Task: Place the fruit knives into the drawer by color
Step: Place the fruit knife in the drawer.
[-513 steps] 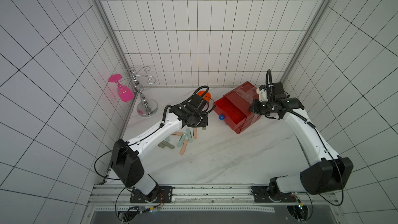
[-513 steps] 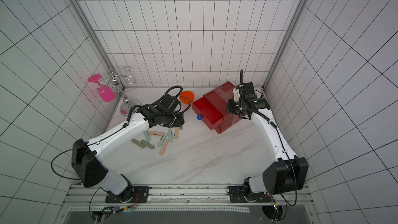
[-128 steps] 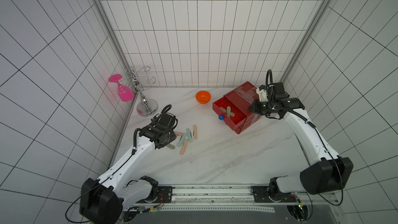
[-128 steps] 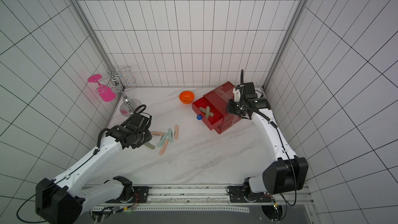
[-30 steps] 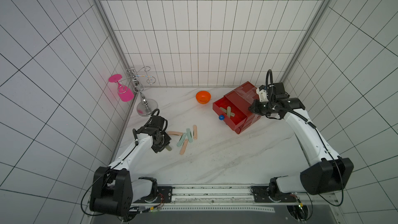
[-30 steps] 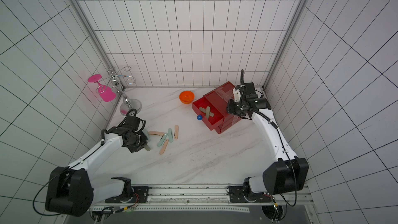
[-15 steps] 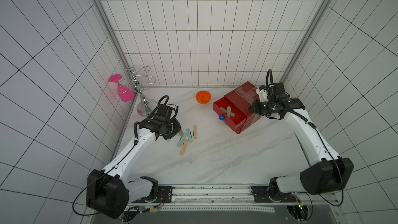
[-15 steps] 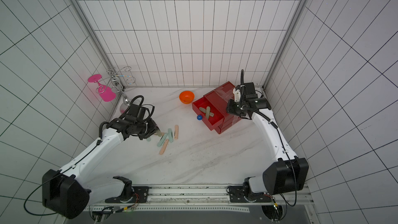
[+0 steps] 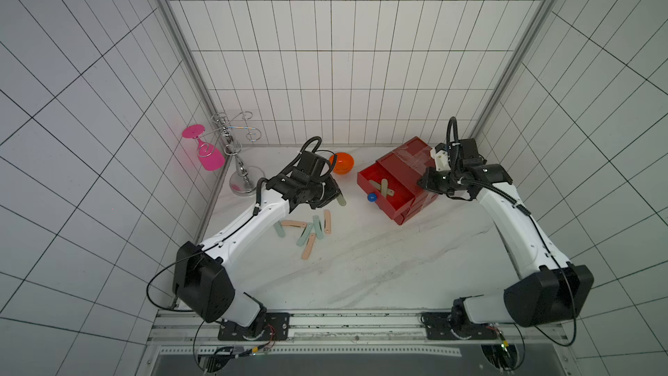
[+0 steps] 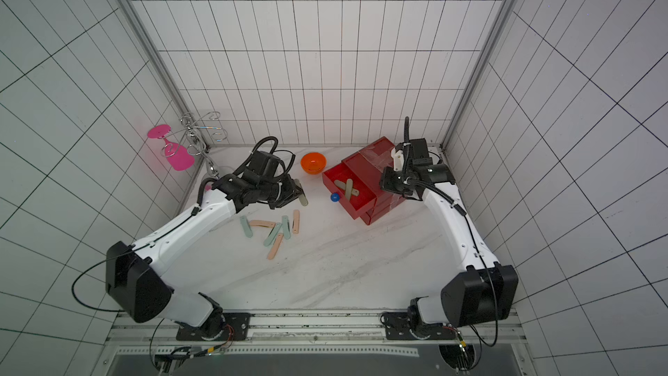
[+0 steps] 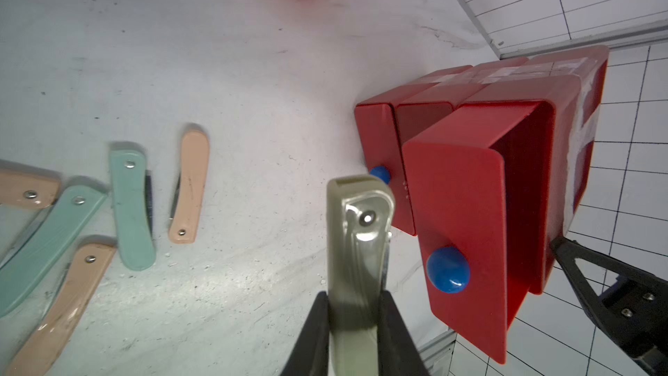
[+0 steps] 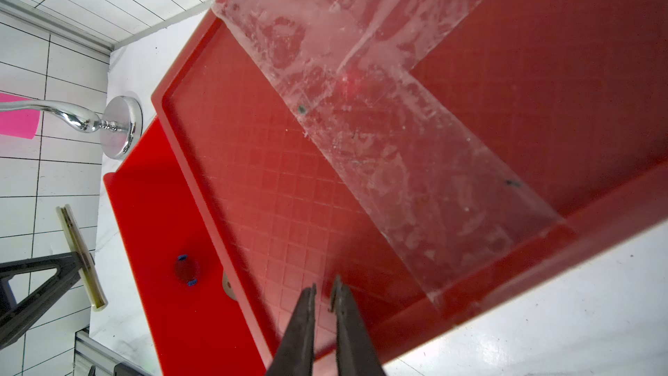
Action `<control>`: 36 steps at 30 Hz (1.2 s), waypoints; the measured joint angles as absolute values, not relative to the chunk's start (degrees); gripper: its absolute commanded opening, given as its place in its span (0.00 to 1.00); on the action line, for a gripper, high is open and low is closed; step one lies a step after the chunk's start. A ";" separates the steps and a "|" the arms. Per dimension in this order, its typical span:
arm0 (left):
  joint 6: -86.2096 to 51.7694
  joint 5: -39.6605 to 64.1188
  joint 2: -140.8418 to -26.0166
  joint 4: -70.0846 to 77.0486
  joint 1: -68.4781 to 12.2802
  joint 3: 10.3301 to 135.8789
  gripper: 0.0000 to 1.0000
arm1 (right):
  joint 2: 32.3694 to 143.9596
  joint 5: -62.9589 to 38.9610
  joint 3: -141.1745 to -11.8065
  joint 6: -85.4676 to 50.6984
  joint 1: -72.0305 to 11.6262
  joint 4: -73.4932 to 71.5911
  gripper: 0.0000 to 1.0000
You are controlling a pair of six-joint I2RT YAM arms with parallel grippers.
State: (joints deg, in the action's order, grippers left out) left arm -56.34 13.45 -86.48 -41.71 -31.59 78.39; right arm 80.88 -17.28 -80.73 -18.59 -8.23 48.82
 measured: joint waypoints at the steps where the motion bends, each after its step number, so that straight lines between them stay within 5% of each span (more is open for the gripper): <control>1: -56.47 13.50 -87.46 -41.47 -32.21 79.83 0.22 | 80.88 -17.28 -80.73 -18.59 -8.23 48.82 0.15; 21: -59.40 14.70 -103.11 -38.44 -41.54 100.49 0.22 | 80.88 -17.28 -80.73 -18.59 -8.23 48.84 0.15; 36: -60.10 14.63 -109.78 -38.39 -42.57 103.90 0.24 | 80.84 -17.28 -80.73 -18.59 -8.23 48.86 0.15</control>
State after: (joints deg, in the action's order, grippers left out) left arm -60.10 14.63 -109.78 -38.39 -42.57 103.90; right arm 80.84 -17.28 -80.73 -18.59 -8.23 48.86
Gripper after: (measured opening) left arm 0.238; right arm 0.152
